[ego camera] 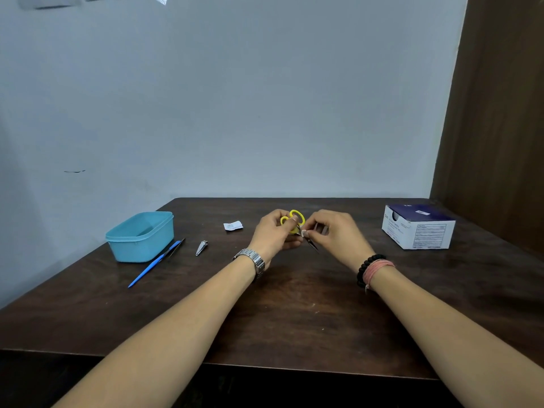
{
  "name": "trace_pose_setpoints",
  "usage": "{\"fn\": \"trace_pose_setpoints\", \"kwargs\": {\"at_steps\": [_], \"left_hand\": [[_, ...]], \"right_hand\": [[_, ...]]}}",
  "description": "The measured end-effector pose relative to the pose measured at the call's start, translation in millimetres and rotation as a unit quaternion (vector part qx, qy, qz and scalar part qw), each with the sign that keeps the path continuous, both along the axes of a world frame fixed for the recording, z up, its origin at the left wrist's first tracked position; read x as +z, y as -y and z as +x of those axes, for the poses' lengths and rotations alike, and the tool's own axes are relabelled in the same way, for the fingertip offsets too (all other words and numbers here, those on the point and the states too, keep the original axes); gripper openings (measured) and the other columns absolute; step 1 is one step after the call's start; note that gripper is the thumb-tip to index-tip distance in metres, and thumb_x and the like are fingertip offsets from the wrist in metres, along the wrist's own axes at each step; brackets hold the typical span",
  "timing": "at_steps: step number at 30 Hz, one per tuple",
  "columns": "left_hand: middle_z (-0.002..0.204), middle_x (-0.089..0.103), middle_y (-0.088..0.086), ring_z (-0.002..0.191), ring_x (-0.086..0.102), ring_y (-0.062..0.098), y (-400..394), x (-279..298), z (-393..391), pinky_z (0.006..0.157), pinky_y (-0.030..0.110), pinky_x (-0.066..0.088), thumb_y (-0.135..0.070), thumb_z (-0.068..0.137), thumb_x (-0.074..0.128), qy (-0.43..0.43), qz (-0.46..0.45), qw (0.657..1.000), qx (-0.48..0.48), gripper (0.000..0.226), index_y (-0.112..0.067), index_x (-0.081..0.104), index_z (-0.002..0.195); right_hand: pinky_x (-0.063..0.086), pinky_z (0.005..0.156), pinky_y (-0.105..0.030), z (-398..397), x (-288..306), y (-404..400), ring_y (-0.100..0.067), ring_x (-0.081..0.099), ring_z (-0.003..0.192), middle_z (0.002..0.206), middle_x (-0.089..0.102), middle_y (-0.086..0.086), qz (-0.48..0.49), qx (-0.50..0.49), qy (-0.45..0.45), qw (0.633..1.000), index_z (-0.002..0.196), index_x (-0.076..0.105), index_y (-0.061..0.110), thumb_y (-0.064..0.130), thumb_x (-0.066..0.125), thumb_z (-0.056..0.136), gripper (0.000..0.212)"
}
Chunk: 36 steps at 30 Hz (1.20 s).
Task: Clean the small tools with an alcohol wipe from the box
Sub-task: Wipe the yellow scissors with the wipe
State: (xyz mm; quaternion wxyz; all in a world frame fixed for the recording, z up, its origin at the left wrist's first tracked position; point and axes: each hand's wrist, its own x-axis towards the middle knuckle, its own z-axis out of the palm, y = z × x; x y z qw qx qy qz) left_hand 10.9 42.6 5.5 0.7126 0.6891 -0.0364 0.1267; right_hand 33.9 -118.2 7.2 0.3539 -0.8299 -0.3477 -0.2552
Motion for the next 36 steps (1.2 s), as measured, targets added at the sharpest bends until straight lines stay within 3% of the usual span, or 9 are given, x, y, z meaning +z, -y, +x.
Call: {"fn": "trace_pose_setpoints", "kwargs": {"at_steps": [4, 9, 14, 20, 25, 31, 36], "left_hand": [[0.075, 0.064, 0.007, 0.057, 0.066, 0.015, -1, 0, 2, 0.059, 0.026, 0.057, -0.019, 0.095, 0.058, 0.014, 0.003, 1.0, 0.018, 0.008, -0.011, 0.06, 0.094], [0.078, 0.06, 0.005, 0.06, 0.066, 0.02, -9, 0, 7, 0.069, 0.035, 0.059, -0.019, 0.093, 0.06, 0.02, -0.002, 0.997, 0.072, 0.007, -0.013, 0.062, 0.091], [0.078, 0.061, 0.004, 0.062, 0.066, 0.02, -5, -2, 7, 0.071, 0.036, 0.059, -0.021, 0.094, 0.059, 0.021, 0.016, 0.998, 0.06, 0.011, -0.011, 0.061, 0.094], [0.073, 0.063, 0.007, 0.059, 0.065, 0.018, -12, 3, 8, 0.06, 0.029, 0.056, -0.019, 0.095, 0.057, 0.01, -0.049, 0.994, 0.095, 0.009, -0.012, 0.059, 0.091], [0.074, 0.061, 0.007, 0.06, 0.067, 0.02, -4, 0, 5, 0.061, 0.029, 0.057, -0.016, 0.095, 0.057, -0.004, -0.036, 0.998, 0.048, 0.007, -0.012, 0.059, 0.09], [0.075, 0.06, 0.009, 0.05, 0.064, 0.012, -9, 6, 6, 0.053, 0.023, 0.056, -0.013, 0.098, 0.05, -0.011, -0.094, 0.992, 0.077, 0.006, -0.009, 0.054, 0.095], [0.078, 0.058, 0.011, 0.053, 0.064, 0.014, -4, 5, 4, 0.052, 0.023, 0.055, -0.012, 0.098, 0.049, -0.02, -0.088, 0.994, 0.058, 0.007, -0.009, 0.053, 0.094]], "right_hand": [[0.047, 0.064, -0.025, -1, 0, 0, -0.009, 0.06, 0.071, 0.077, 0.066, 0.007, -0.001, 0.008, -0.003, 1.0, 0.079, 0.071, 0.022, 0.012, 0.073, 0.08, 0.01], [0.047, 0.063, -0.025, 0, -1, -1, -0.01, 0.06, 0.069, 0.075, 0.066, 0.007, -0.004, 0.021, -0.015, 1.0, 0.078, 0.071, 0.021, 0.015, 0.074, 0.081, 0.008], [0.049, 0.066, -0.025, 2, -2, 1, -0.008, 0.061, 0.073, 0.078, 0.066, 0.009, -0.014, 0.028, 0.001, 1.0, 0.08, 0.071, 0.02, 0.014, 0.074, 0.081, 0.007], [0.05, 0.066, -0.027, 2, -3, 0, -0.008, 0.061, 0.072, 0.077, 0.067, 0.008, -0.016, 0.028, 0.007, 0.999, 0.08, 0.07, 0.02, 0.015, 0.075, 0.081, 0.007], [0.051, 0.066, -0.028, 2, -3, 1, -0.007, 0.061, 0.072, 0.077, 0.066, 0.009, -0.021, 0.028, 0.007, 0.999, 0.08, 0.069, 0.021, 0.014, 0.074, 0.082, 0.008], [0.051, 0.064, -0.031, 2, -4, 0, -0.008, 0.06, 0.069, 0.071, 0.067, 0.008, -0.006, 0.022, -0.01, 1.0, 0.077, 0.069, 0.025, 0.016, 0.074, 0.081, 0.012], [0.05, 0.065, -0.027, 1, -3, 2, -0.005, 0.061, 0.071, 0.071, 0.067, 0.009, -0.016, 0.017, -0.015, 1.0, 0.08, 0.069, 0.024, 0.018, 0.073, 0.083, 0.008]]}}
